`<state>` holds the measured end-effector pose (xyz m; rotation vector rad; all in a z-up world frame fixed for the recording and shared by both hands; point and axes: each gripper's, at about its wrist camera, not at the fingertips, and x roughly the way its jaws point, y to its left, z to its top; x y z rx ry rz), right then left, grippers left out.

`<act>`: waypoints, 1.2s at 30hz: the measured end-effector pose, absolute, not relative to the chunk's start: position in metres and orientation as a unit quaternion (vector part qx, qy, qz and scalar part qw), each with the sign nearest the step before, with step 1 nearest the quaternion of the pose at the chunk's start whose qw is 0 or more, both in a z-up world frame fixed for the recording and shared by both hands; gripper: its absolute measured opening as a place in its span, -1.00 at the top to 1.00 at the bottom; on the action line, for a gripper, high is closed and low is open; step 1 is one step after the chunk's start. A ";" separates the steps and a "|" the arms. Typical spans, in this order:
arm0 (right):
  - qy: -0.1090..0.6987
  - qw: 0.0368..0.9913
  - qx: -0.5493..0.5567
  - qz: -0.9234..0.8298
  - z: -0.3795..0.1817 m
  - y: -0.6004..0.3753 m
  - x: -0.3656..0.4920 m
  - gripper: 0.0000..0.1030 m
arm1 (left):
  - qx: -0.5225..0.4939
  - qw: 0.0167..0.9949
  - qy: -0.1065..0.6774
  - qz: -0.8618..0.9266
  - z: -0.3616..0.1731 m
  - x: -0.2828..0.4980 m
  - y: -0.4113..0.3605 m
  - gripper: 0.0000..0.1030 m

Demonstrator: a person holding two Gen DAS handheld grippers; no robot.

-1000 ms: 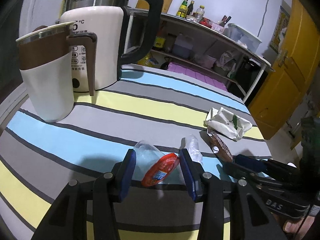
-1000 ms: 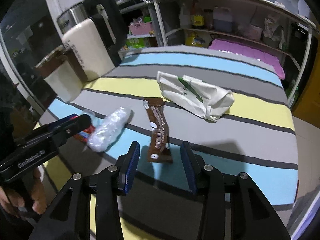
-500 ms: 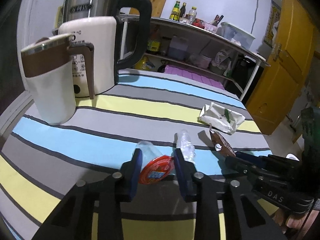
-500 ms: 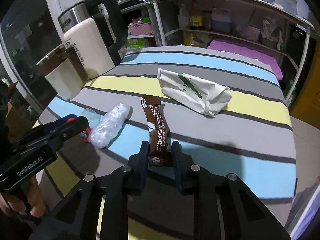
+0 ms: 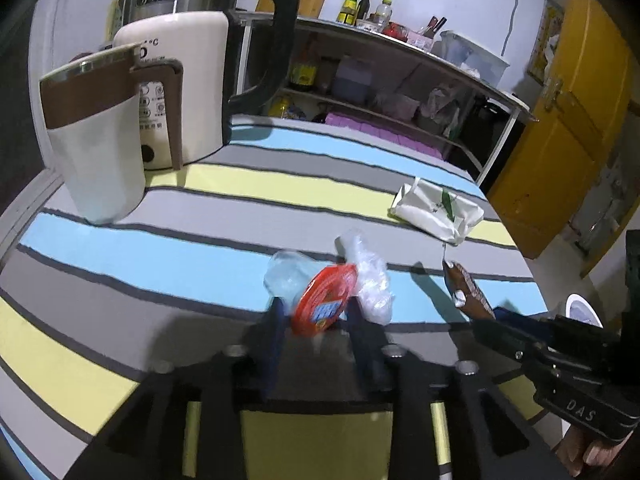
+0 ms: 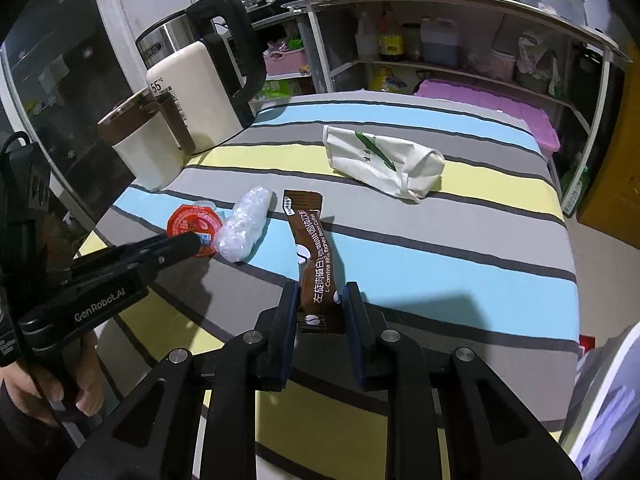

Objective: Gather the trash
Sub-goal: 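Grasp the clear plastic bag with the left tool while the right tool grasps the brown wrapper, then carry the red-lidded cup and brown wrapper over the white bin with both tools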

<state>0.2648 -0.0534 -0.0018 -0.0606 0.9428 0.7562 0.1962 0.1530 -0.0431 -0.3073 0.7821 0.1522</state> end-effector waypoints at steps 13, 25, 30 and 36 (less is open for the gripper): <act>0.449 0.819 -0.026 0.357 -0.008 -0.057 0.267 0.54 | -0.147 0.911 0.377 0.086 -0.047 0.201 0.157 0.86; 0.444 0.823 -0.021 0.354 -0.005 -0.061 0.263 0.54 | -0.123 0.927 0.347 0.067 -0.028 0.185 0.140 0.89; 0.435 0.828 -0.016 0.352 0.003 -0.071 0.254 0.54 | -0.118 0.933 0.337 0.056 -0.016 0.173 0.129 0.89; 0.428 0.836 -0.008 0.345 0.012 -0.087 0.241 0.54 | -0.113 0.937 0.329 0.037 -0.004 0.158 0.110 0.89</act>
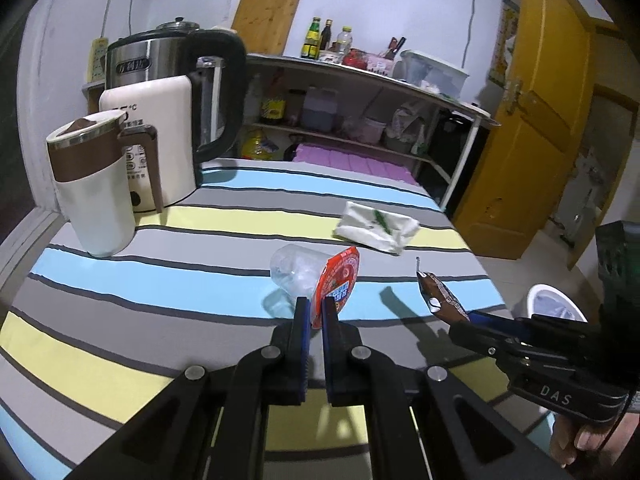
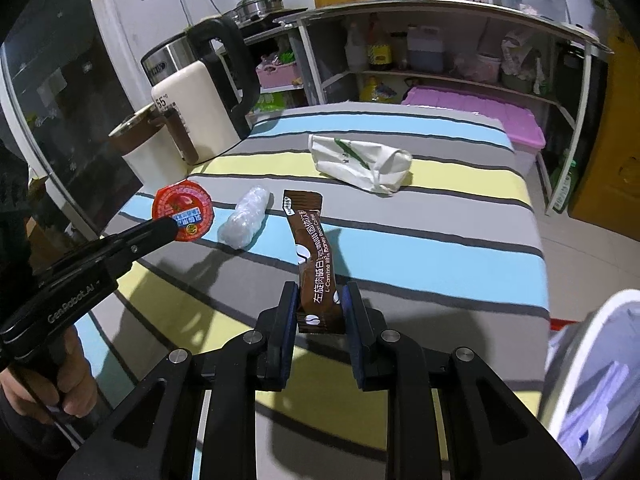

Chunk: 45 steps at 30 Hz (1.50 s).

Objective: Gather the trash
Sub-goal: 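Carry the red-lidded cup and brown wrapper over the white bin with both tools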

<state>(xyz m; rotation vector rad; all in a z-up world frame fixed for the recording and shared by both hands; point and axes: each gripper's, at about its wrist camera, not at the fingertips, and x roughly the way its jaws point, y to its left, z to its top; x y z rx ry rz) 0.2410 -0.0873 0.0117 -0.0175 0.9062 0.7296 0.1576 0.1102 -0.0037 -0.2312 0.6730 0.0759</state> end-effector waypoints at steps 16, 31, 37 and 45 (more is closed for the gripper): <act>0.403 0.861 0.011 0.311 0.039 -0.144 0.206 0.54 | -0.089 0.939 0.330 -0.033 0.012 0.135 0.038 0.89; 0.393 0.885 0.048 0.246 0.046 -0.222 0.187 0.54 | -0.063 0.935 0.334 -0.101 0.018 0.136 -0.035 0.89; 0.393 0.891 0.067 0.215 0.043 -0.256 0.186 0.54 | -0.046 0.931 0.337 -0.135 0.019 0.145 -0.073 0.89; 0.401 0.895 0.090 0.176 0.033 -0.297 0.186 0.54 | -0.030 0.923 0.344 -0.172 0.015 0.157 -0.115 0.89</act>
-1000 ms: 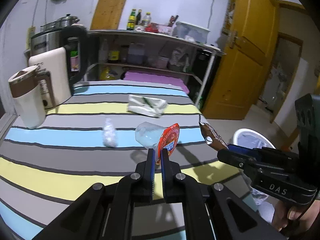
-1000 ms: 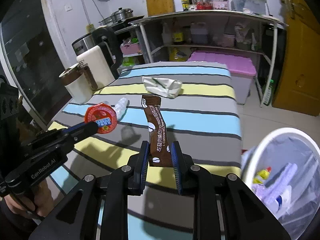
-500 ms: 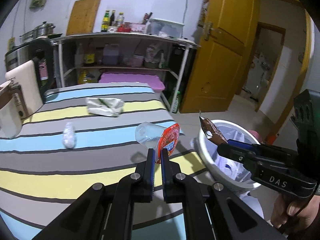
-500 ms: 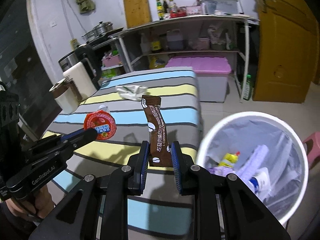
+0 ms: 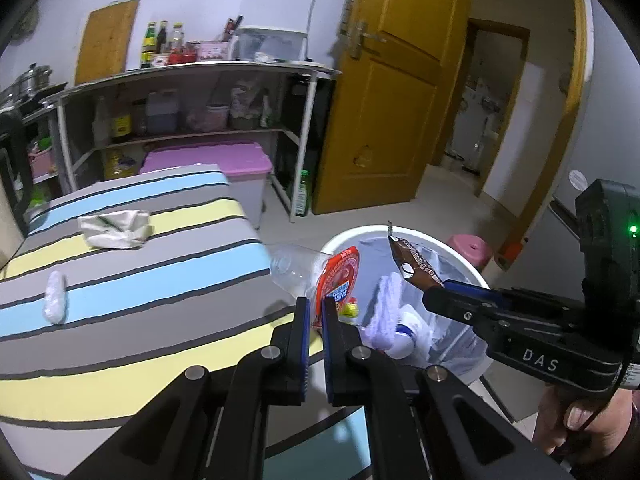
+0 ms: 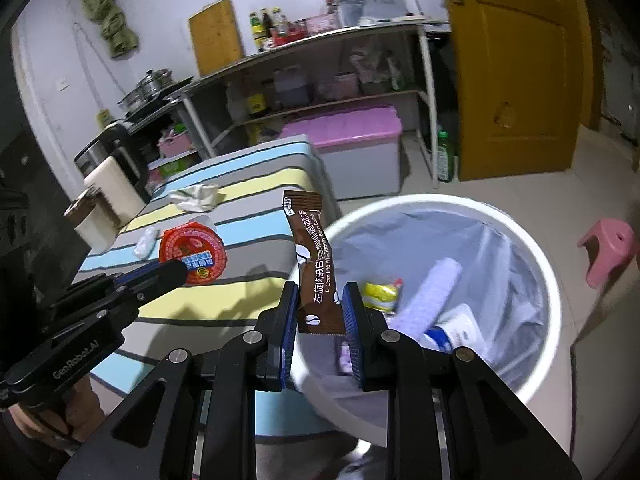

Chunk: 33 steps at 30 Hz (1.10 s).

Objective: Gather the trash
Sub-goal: 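Carry the red-lidded cup and brown wrapper over the white bin with both tools, then open both tools to drop the cup and wrapper into the bin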

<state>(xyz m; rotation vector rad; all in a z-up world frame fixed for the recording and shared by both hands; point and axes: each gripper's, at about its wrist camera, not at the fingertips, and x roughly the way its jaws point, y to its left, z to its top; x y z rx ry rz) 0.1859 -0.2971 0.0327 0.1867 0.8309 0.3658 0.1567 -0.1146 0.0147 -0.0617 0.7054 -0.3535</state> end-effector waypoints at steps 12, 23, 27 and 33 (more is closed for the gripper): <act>0.422 0.889 0.118 0.133 0.011 -0.339 0.191 0.54 | -0.011 0.902 0.369 -0.223 -0.007 0.174 -0.159 0.89; 0.452 0.876 0.128 0.108 -0.013 -0.362 0.205 0.54 | 0.005 0.884 0.392 -0.257 -0.027 0.195 -0.191 0.89; 0.464 0.870 0.131 0.104 -0.021 -0.366 0.211 0.54 | 0.007 0.876 0.404 -0.264 -0.035 0.203 -0.199 0.89; 0.477 0.863 0.134 0.100 -0.028 -0.366 0.217 0.53 | 0.004 0.867 0.420 -0.267 -0.042 0.209 -0.202 0.88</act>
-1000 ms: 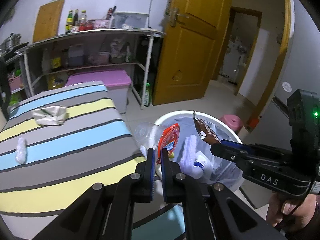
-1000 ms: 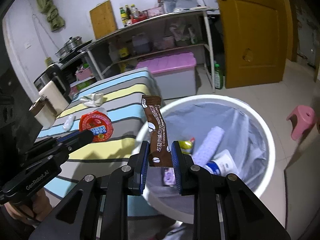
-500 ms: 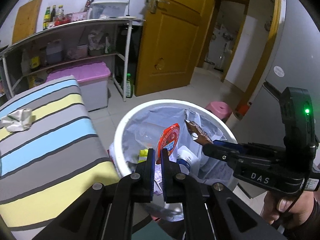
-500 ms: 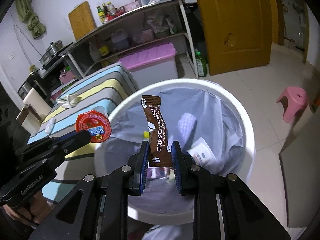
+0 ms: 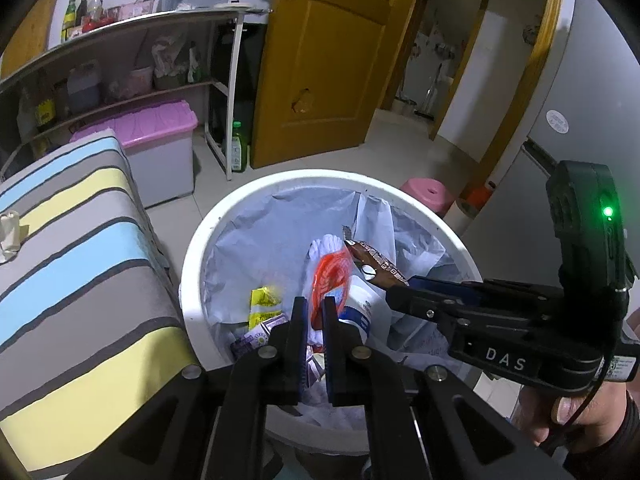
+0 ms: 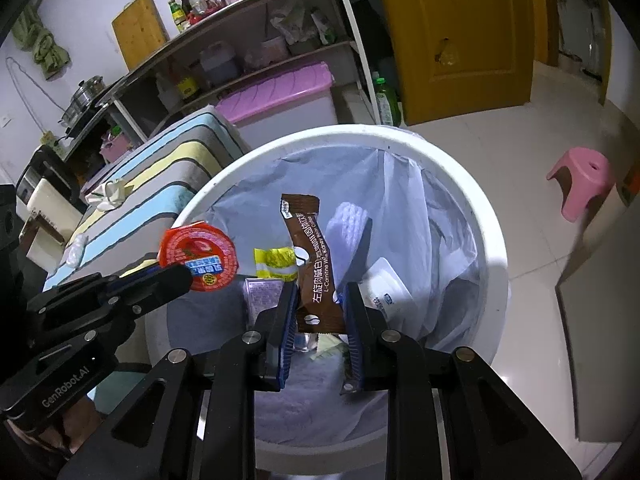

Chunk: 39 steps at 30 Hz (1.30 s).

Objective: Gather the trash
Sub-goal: 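Open both tools to drop the cup and wrapper into the bin, then move both open tools back over the table toward the remaining trash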

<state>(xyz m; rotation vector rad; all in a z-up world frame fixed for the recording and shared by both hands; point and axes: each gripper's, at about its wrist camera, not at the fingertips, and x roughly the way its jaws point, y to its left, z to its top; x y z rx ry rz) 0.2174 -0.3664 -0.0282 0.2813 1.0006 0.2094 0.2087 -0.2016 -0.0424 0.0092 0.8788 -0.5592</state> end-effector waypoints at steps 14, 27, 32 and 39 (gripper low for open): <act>0.464 0.870 0.131 0.102 -0.016 -0.363 0.209 0.38 | -0.017 0.870 0.418 -0.260 -0.035 0.203 -0.188 0.86; 0.430 0.885 0.125 0.131 0.015 -0.343 0.185 0.38 | -0.037 0.889 0.390 -0.236 -0.015 0.176 -0.152 0.86; 0.419 0.888 0.119 0.148 0.023 -0.328 0.177 0.38 | -0.048 0.896 0.385 -0.216 -0.012 0.162 -0.130 0.86; 0.413 0.887 0.106 0.176 0.028 -0.301 0.171 0.38 | -0.059 0.906 0.377 -0.184 -0.009 0.146 -0.098 0.86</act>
